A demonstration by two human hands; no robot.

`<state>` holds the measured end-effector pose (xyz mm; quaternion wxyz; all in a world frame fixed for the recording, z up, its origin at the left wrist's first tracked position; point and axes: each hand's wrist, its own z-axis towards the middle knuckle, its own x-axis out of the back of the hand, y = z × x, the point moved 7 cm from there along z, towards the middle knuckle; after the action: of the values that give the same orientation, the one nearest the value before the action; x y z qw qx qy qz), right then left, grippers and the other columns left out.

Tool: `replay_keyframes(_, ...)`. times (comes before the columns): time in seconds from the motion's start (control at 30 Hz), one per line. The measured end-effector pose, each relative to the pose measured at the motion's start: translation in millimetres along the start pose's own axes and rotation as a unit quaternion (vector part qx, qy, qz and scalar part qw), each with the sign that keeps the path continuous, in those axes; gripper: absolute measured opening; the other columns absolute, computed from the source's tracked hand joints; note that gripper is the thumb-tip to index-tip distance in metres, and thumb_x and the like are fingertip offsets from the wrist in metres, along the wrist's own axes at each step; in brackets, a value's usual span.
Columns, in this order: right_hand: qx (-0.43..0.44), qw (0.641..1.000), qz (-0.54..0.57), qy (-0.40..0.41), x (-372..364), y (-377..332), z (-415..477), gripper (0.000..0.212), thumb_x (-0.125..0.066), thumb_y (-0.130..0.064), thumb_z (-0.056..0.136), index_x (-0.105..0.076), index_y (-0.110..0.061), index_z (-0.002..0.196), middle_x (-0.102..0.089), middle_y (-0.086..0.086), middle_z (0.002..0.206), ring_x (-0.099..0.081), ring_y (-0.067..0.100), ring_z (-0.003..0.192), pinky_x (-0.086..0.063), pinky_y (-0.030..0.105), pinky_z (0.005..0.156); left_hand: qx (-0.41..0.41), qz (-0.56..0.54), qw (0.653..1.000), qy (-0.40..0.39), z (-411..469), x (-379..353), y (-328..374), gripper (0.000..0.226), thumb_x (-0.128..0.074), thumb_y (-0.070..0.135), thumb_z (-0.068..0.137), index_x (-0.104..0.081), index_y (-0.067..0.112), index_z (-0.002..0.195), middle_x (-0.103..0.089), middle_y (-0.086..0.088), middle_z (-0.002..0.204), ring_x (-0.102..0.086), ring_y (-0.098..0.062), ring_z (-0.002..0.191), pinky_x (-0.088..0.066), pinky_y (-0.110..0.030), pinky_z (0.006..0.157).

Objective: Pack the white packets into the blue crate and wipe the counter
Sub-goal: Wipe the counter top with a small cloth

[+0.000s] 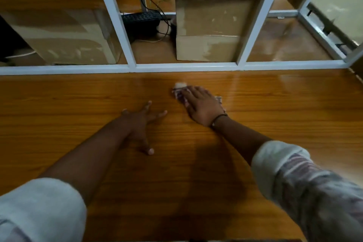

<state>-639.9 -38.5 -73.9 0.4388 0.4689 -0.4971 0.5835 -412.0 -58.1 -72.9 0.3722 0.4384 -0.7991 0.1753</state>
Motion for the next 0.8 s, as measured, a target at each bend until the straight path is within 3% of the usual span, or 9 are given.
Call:
replay_keyframes(0.07,0.062,0.998,0.01,-0.003,0,8,3,0.052,-0.032,-0.045,0.104,-0.034,-0.026,0.153,-0.035,0.005,0.159,-0.03,0.028,0.144,-0.024,0.047,0.117,-0.003,-0.007,1.0,0.008,0,0,-2,0.141,-0.088,0.07,0.047,0.019,0.072,0.139,0.039,0.002,0.158,0.01,-0.039,0.152,0.003,-0.071,0.116)
replay_keyframes(0.2,-0.184,0.981,0.019,0.063,22,116,22,0.052,-0.026,-0.048,0.099,-0.042,-0.028,0.145,-0.044,0.006,0.152,-0.037,0.03,0.139,-0.027,0.049,0.116,-0.018,-0.009,1.0,0.015,3,-3,-2,0.14,-0.087,0.071,0.048,0.021,0.073,0.137,0.041,0.001,0.157,0.012,-0.038,0.152,0.005,-0.073,0.115)
replay_keyframes(0.27,-0.218,0.973,0.01,0.072,22,120,28,0.052,-0.028,-0.047,0.097,-0.045,-0.029,0.143,-0.047,0.005,0.149,-0.039,0.031,0.137,-0.028,0.05,0.115,-0.017,-0.006,1.0,0.008,1,-2,-1,0.14,-0.087,0.069,0.05,0.02,0.07,0.14,0.041,-0.001,0.157,0.013,-0.037,0.152,0.005,-0.073,0.114)
replay_keyframes(0.47,-0.07,0.997,0.004,0.02,12,44,33,0.053,-0.027,-0.046,0.101,-0.038,-0.027,0.15,-0.038,0.006,0.157,-0.032,0.031,0.144,-0.023,0.049,0.12,-0.002,-0.011,1.0,0.011,-7,2,1,0.141,-0.088,0.068,0.05,0.017,0.067,0.143,0.037,0.0,0.16,0.012,-0.038,0.152,0.006,-0.07,0.116)
replay_keyframes(0.57,0.134,0.99,0.001,-0.05,-1,-15,-16,0.059,-0.023,-0.05,0.102,-0.029,-0.026,0.155,-0.028,0.004,0.162,-0.021,0.025,0.15,-0.015,0.046,0.123,0.019,-0.026,0.999,0.023,-13,-9,-9,0.144,-0.086,0.072,0.049,0.017,0.059,0.148,0.034,-0.006,0.161,0.014,-0.04,0.151,0.008,-0.066,0.118)
replay_keyframes(0.63,0.193,0.978,-0.001,-0.082,-4,-18,-51,0.059,-0.025,-0.05,0.103,-0.025,-0.028,0.157,-0.021,-0.002,0.164,-0.014,0.018,0.15,-0.008,0.041,0.123,0.027,-0.03,0.999,0.016,-17,-16,-18,0.149,-0.084,0.078,0.042,0.019,0.059,0.147,0.035,-0.008,0.16,0.018,-0.043,0.15,0.006,-0.065,0.119)
replay_keyframes(0.67,0.154,0.986,-0.003,-0.065,0,-5,-57,0.057,-0.028,-0.049,0.104,-0.026,-0.029,0.157,-0.023,-0.002,0.164,-0.016,0.02,0.151,-0.01,0.041,0.123,0.028,-0.033,0.999,0.005,-20,-19,-22,0.151,-0.083,0.08,0.037,0.02,0.06,0.146,0.035,-0.008,0.16,0.019,-0.044,0.149,0.004,-0.065,0.119)
replay_keyframes(0.73,-0.054,0.999,-0.002,-0.003,15,37,-65,0.054,-0.028,-0.049,0.103,-0.032,-0.03,0.154,-0.03,0.002,0.162,-0.025,0.027,0.149,-0.017,0.044,0.121,0.036,-0.038,0.999,-0.016,-28,-26,-26,0.157,-0.081,0.084,0.026,0.021,0.062,0.144,0.037,-0.004,0.159,0.021,-0.047,0.148,-0.002,-0.066,0.119)
replay_keyframes(0.8,-0.199,0.98,0.01,0.028,23,38,-83,0.056,-0.025,-0.049,0.102,-0.034,-0.028,0.152,-0.033,0.004,0.161,-0.027,0.031,0.147,-0.02,0.046,0.12,0.049,-0.026,0.998,-0.027,-42,-32,-28,0.16,-0.081,0.083,0.026,0.023,0.059,0.145,0.038,-0.002,0.158,0.019,-0.048,0.148,-0.005,-0.065,0.12)
